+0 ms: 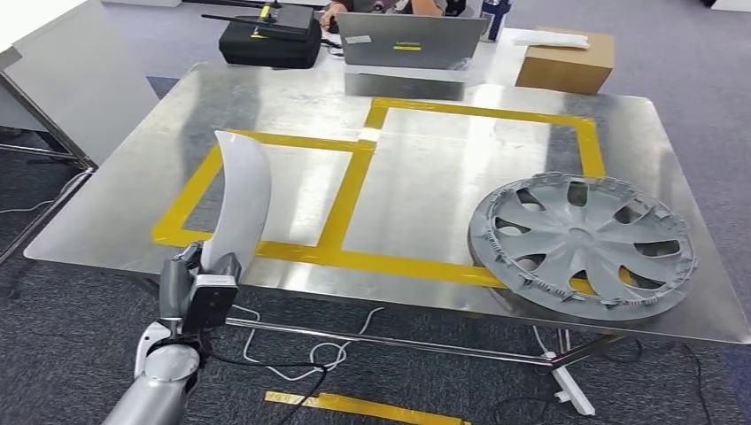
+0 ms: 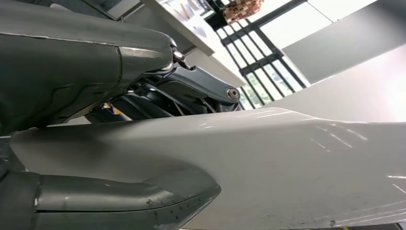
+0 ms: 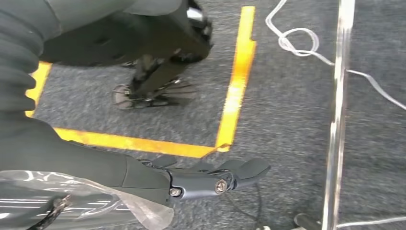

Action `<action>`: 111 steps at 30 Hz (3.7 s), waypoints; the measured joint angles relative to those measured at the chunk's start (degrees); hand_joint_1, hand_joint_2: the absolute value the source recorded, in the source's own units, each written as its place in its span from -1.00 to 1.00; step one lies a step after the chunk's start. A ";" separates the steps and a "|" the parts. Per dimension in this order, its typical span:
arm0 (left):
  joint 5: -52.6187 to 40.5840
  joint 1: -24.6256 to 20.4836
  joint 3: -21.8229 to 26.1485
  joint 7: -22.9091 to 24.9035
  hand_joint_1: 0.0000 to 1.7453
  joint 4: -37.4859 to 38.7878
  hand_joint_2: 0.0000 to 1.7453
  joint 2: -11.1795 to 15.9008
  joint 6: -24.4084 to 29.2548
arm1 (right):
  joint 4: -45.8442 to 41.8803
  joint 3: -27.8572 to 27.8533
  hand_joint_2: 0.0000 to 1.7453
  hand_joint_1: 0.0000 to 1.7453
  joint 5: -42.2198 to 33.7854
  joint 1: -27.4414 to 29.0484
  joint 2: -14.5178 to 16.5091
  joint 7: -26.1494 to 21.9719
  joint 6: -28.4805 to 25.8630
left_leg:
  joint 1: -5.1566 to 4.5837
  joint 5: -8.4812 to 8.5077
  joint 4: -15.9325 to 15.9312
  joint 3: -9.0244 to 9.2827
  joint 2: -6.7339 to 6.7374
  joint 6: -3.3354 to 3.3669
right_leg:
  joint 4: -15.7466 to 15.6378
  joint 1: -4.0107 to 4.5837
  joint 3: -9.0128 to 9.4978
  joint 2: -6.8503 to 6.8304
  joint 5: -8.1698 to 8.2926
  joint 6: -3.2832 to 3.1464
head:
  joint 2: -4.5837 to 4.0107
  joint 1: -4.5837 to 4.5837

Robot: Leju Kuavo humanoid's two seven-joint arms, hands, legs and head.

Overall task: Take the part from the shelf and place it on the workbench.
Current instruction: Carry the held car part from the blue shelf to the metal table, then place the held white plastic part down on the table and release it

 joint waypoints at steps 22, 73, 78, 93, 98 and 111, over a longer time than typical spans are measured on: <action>-0.54 -3.69 1.27 0.65 1.00 5.26 1.00 0.10 1.58 | 0.68 -0.24 1.00 -1.00 2.93 -0.57 -0.45 -0.23 0.79 | -0.15 -5.45 12.76 -5.75 2.53 -2.36 | -2.75 0.05 2.23 -3.63 0.64 -2.43 | 0.00 0.06; -6.60 5.45 6.29 1.05 -1.00 -0.93 -1.00 6.55 13.48 | 3.03 -5.05 -1.00 -1.00 6.85 -1.34 0.95 3.20 -0.11 | -0.85 1.57 0.90 -2.54 2.38 -0.36 | -3.28 -0.04 4.43 -3.55 -1.82 -0.23 | 0.01 -0.09; -3.35 9.49 8.07 -1.49 -1.00 -7.96 -1.00 5.15 12.79 | 3.03 -6.04 -1.00 -1.00 6.83 -1.26 1.08 3.20 -0.42 | -0.25 2.16 -0.40 -1.76 2.65 0.54 | 7.86 -0.48 -0.62 -3.84 -8.26 0.76 | 0.00 0.17; 4.24 15.25 14.87 -7.36 -1.00 -14.96 -1.00 0.63 9.40 | 3.03 -7.78 -1.00 -1.00 6.92 -1.13 1.26 3.36 -1.10 | 0.58 -4.94 10.09 -5.83 2.38 -3.39 | -3.00 -0.96 3.23 -3.92 -0.21 -1.97 | 0.01 -0.50; 5.63 15.40 15.70 -7.37 -1.00 -15.02 -1.00 0.19 7.92 | 3.03 -7.81 -1.00 -1.00 7.06 -1.00 1.28 3.37 -1.16 | 0.00 -4.48 10.12 -2.23 2.37 -2.32 | -2.81 -0.06 1.58 -4.01 1.09 -2.38 | 0.01 -0.51; 15.27 14.43 19.61 -7.38 -1.00 -9.51 -1.00 -2.57 2.23 | 3.01 -9.78 -1.00 -1.00 8.63 -0.89 1.56 4.09 -1.89 | -0.63 1.46 -1.98 0.56 2.94 0.36 | 12.75 -0.30 -4.11 -4.10 -7.66 1.01 | 0.01 -0.36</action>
